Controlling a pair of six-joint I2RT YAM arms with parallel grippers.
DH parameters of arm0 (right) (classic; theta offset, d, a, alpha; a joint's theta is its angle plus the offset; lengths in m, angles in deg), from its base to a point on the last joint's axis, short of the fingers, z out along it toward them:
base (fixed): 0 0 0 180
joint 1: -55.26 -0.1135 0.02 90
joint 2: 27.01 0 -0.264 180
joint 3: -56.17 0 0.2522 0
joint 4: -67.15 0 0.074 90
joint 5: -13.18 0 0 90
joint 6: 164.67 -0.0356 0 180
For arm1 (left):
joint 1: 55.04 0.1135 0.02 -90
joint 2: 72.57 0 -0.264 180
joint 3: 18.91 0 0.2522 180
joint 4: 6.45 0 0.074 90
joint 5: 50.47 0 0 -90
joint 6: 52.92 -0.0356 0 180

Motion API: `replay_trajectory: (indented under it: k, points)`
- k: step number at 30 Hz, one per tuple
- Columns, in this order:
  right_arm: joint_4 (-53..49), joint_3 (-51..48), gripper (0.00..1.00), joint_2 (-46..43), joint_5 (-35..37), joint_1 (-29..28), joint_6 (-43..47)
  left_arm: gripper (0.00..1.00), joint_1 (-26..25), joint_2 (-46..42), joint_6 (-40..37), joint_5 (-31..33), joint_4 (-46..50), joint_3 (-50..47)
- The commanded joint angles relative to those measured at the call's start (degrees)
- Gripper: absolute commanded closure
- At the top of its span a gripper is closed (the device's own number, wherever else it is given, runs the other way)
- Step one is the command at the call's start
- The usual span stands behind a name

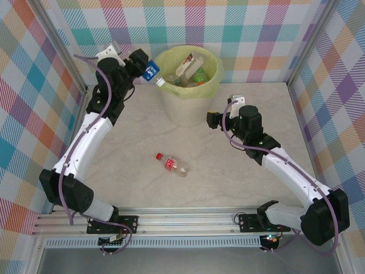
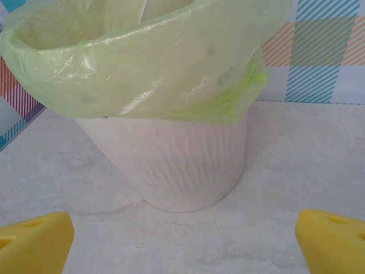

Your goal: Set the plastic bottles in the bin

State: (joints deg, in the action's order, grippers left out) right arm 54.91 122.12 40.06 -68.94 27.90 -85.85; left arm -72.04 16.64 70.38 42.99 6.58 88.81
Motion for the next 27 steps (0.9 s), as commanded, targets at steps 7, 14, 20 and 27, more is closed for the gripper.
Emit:
replay_trajectory:
  k: [7,14,20,27]
  points:
    - [1.20,1.00,0.00,-0.95,-0.69,-0.15,-0.42,0.50,-1.68,14.67,-5.18,2.78,-0.58,15.93]
    - [0.02,-0.27,0.00,-3.28,0.73,-0.15,-0.21,0.09,-3.63,29.16,-9.34,1.48,27.76,41.94]
    - [0.09,-1.77,0.00,-3.73,-0.39,-0.16,1.77,0.00,-4.32,39.94,-12.72,0.15,51.29,70.86]
    - [3.61,-3.97,0.00,1.80,-18.54,-1.03,6.42,0.00,-4.54,44.50,-13.10,-4.81,60.40,84.84]
